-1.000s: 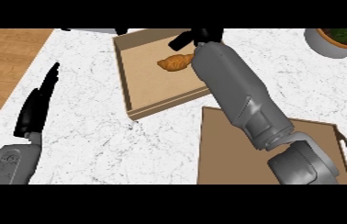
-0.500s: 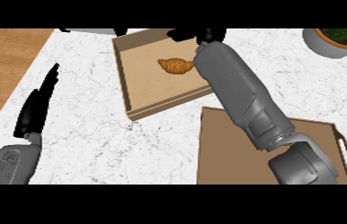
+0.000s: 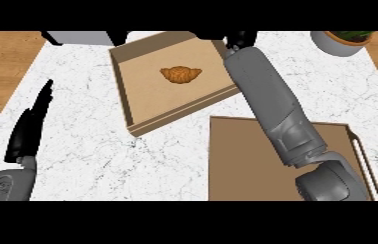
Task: Pick the croissant from the tray and place it in the cardboard box
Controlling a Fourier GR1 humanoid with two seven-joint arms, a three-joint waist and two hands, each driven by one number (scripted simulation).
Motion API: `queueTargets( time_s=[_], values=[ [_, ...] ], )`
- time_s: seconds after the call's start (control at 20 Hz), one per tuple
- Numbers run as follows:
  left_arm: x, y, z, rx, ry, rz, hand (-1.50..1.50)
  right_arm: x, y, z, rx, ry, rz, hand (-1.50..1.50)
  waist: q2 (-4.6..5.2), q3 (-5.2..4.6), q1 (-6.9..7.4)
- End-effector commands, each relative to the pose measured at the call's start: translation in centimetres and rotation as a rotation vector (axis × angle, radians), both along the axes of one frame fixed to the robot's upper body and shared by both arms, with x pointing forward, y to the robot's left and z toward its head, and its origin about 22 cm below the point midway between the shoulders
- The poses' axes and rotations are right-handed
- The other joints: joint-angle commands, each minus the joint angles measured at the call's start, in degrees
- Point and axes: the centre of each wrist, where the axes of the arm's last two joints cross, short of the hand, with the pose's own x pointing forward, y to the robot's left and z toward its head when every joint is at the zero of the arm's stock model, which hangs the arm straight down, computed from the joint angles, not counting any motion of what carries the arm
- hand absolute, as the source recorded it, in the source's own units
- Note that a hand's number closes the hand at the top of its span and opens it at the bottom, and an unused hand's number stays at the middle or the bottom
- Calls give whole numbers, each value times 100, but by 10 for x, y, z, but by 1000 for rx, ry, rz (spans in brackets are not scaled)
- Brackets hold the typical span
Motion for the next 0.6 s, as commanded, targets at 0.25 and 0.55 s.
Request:
queueTargets(
  time_s=[0.25, 0.55],
  values=[
    [-29, 12, -7, -2, 35, 65, 0, -10, -72, -33, 37, 19, -28, -150, -160, -3, -381],
    [-15, 13, -2, 11, 23, 88, 0, -38, -125, -40, -6, 56, 10, -150, -165, -6, -467]
  ],
)
